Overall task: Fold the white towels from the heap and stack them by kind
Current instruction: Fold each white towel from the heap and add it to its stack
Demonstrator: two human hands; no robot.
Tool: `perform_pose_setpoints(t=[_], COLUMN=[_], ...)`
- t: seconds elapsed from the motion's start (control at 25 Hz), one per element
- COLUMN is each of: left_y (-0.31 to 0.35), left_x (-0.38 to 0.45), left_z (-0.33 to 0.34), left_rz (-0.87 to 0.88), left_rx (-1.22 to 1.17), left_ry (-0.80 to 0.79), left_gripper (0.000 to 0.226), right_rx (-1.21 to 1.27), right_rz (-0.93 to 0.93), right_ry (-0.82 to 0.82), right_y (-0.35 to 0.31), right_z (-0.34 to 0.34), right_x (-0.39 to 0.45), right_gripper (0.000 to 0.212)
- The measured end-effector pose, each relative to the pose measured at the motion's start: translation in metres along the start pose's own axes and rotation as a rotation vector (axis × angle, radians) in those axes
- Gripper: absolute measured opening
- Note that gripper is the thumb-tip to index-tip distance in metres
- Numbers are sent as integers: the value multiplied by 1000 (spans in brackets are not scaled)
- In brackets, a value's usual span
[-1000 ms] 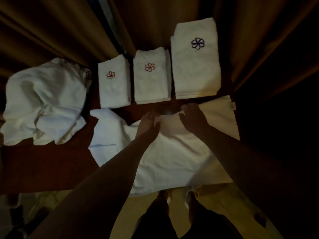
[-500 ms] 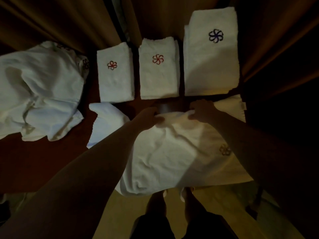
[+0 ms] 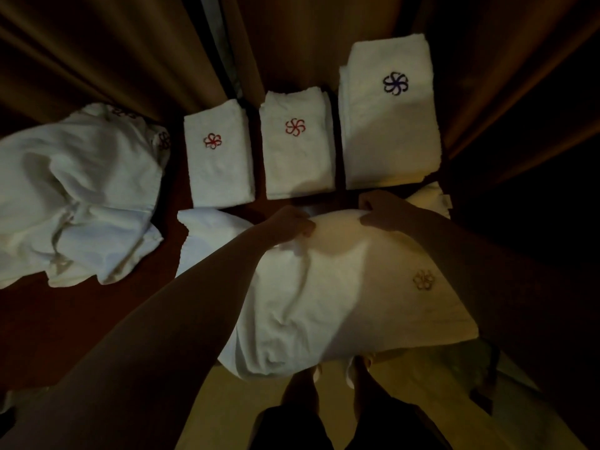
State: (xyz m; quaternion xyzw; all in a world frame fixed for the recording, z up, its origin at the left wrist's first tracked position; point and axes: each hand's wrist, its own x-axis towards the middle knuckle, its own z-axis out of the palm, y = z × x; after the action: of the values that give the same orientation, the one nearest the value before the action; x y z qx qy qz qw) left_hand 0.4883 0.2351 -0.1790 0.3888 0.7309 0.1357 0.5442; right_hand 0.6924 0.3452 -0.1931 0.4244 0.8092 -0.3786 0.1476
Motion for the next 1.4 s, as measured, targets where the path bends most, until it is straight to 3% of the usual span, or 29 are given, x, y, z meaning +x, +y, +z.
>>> perform_pose_setpoints(t=[0.16, 0.28, 0.36, 0.44, 0.56, 0.84, 0.96, 1.08, 1.24, 1.4], left_y=[3, 8, 14, 20, 23, 25, 27, 22, 4, -6], left_x=[-2, -6, -7, -7, -3, -1, -2, 6, 31, 18], left_z=[10, 19, 25, 30, 32, 33, 39, 40, 37, 51], left_rz=[-44, -105, -98, -83, -56, -236, -228, -136, -55, 203], left_rx=[-155, -303, -219, -128, -164, -224, -252, -213, 365, 681], left_ry=[-19, -51, -45, -40, -112, -254, -251, -111, 319, 608], left_gripper=[23, 40, 41, 25, 19, 50, 45, 42, 61, 49], right_rx=[116, 186, 191, 153, 138, 124, 104, 92, -47, -122], right_rz=[5, -8, -66, -133, -171, -176, -192, -200, 40, 252], right_ry=[65, 81, 105, 162, 283, 321, 354, 423, 465, 398], right_y=[9, 13, 14, 11, 9, 15, 13, 10, 24, 45], right_z=[1, 3, 3, 3, 1, 6, 7, 9, 37, 70], right_x=[-7, -9, -8, -9, -13, -11, -8, -10, -27, -45], right_gripper=[24, 23, 18, 15, 18, 16, 17, 17, 34, 57])
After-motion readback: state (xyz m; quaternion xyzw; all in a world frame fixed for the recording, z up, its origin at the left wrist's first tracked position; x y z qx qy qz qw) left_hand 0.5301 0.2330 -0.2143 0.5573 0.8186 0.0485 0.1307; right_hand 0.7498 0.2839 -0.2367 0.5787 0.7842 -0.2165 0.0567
